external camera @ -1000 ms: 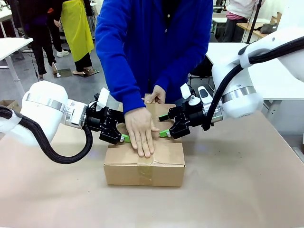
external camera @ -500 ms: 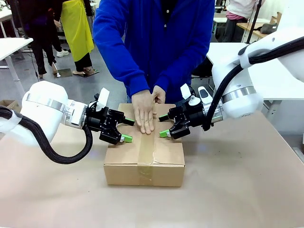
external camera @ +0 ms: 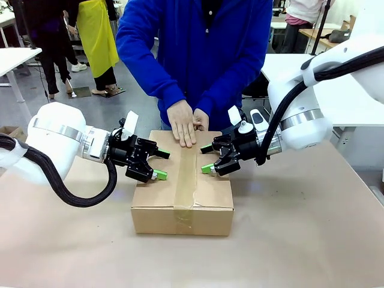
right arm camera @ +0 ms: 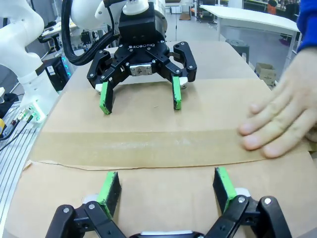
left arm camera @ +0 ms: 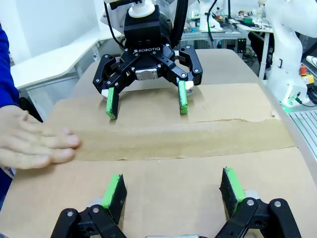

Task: Pack the gift set into the box.
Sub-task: Press and hold the closed box until the human finishes sealing it.

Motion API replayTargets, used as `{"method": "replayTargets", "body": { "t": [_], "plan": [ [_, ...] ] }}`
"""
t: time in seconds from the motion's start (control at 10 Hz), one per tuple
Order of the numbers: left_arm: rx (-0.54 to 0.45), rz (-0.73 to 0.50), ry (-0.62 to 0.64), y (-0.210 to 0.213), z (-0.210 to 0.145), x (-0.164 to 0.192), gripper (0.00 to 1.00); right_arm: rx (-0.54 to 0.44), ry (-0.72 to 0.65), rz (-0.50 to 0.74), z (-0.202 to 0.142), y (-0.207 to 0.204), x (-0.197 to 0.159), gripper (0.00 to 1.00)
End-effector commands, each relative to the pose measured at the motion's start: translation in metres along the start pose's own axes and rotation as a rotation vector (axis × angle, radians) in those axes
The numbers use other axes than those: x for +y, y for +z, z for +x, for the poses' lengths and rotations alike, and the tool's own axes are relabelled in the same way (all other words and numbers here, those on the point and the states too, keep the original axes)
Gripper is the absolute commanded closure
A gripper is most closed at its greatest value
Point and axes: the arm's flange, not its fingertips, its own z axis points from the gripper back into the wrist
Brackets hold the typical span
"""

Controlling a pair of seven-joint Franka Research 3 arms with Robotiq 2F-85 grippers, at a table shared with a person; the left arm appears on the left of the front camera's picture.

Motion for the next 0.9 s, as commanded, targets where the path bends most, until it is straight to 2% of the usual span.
{"method": "replayTargets", "body": {
  "t": [0.0, 0.8],
  "plan": [
    [0.007, -0.015, -0.003, 0.0003, -0.002, -0.0013, 0.0, -0.002, -0.008, -0.011, -0.0022, -0.0015, 0.0025, 0.0],
    [0.007, -0.015, -0.003, 0.0003, -0.002, -0.0013, 0.0, -0.002, -0.008, -0.011, -0.0022, -0.0015, 0.0025, 0.0]
  ]
}}
